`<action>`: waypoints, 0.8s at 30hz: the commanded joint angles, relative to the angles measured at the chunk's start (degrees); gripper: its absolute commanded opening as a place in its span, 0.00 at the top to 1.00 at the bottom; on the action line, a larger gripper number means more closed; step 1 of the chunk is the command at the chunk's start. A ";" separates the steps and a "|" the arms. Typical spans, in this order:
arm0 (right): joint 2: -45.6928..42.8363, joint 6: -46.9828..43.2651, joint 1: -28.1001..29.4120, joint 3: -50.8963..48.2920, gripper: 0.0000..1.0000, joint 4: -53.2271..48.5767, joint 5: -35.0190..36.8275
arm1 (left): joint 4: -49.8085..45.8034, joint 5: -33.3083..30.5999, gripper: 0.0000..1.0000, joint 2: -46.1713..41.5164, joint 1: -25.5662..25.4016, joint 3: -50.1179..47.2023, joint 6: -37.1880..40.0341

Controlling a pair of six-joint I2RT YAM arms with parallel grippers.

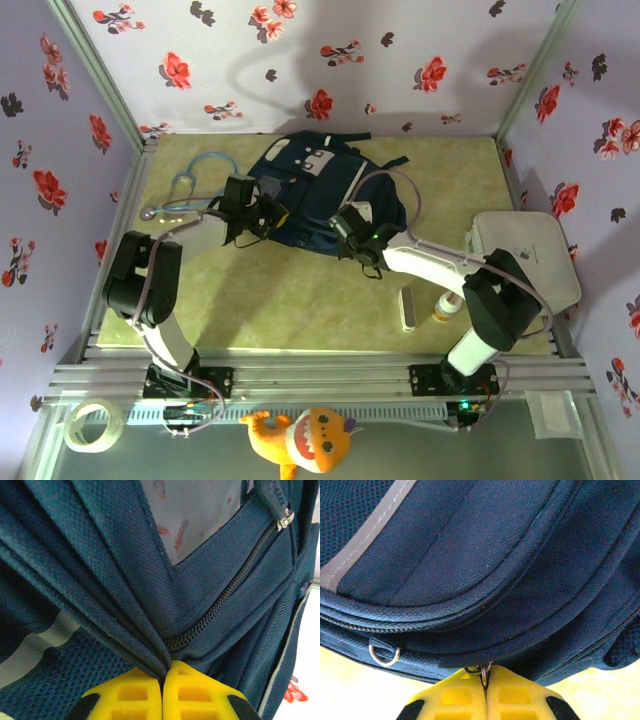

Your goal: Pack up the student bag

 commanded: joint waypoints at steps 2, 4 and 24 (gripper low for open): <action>-0.93 -4.99 -1.31 1.60 1.00 -1.86 1.95 | -3.52 -2.72 0.93 0.94 2.32 2.57 5.14; -0.12 -6.96 -1.18 3.54 1.00 -0.77 -1.41 | -3.95 -2.76 0.83 -0.08 2.63 2.22 5.33; 12.78 -10.09 4.14 22.69 1.00 5.34 -23.60 | 21.81 6.51 0.49 -11.62 5.31 -18.19 -7.23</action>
